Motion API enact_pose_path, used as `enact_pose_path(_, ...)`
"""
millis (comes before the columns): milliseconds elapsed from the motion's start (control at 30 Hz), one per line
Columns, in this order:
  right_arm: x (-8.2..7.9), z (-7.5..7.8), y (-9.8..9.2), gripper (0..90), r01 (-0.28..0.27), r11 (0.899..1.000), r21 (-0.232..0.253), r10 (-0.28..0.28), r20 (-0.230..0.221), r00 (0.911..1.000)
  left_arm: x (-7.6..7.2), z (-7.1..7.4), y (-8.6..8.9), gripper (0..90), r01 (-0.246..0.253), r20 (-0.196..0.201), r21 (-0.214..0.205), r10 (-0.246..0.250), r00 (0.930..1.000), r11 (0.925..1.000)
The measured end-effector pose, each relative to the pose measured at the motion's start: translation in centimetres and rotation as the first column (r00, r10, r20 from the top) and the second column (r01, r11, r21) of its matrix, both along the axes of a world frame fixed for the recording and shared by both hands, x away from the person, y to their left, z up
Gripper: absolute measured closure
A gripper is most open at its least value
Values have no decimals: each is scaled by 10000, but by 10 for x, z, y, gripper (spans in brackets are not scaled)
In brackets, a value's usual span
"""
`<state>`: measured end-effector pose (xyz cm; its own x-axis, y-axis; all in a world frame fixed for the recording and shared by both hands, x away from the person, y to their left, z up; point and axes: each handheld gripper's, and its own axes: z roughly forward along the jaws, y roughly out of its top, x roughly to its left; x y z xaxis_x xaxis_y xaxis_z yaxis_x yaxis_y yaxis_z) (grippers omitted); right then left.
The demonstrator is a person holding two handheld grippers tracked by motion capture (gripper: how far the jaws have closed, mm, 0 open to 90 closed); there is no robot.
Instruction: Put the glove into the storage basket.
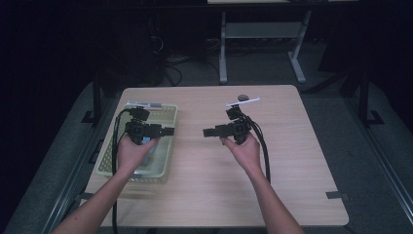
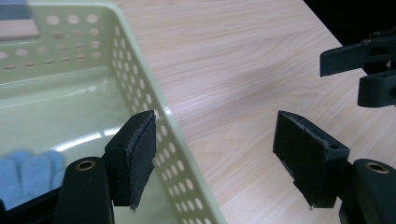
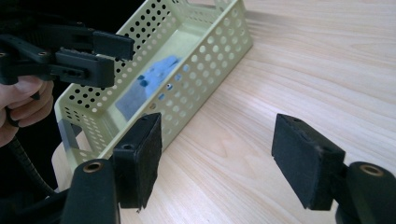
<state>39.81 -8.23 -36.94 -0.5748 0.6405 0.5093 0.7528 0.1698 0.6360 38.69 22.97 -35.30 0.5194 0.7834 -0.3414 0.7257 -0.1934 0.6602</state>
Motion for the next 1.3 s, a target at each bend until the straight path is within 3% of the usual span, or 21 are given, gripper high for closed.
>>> enact_pose_path(633,-7,-10,-41,325,555,9985,-11,-555,-199,9983,-3,-5,-38,294,710,10,-280,-710,9975,9971)
enact_pose_path(933,-11,-16,-61,319,840,9964,-79,-842,-417,9956,-5,-7,-55,288,1030,-11,-268,-1031,9947,9943)
enact_pose_path(1300,-17,-20,-86,319,1193,9929,-38,-1194,-348,9922,-6,-10,-70,282,1229,-53,-241,-1230,9924,9921)
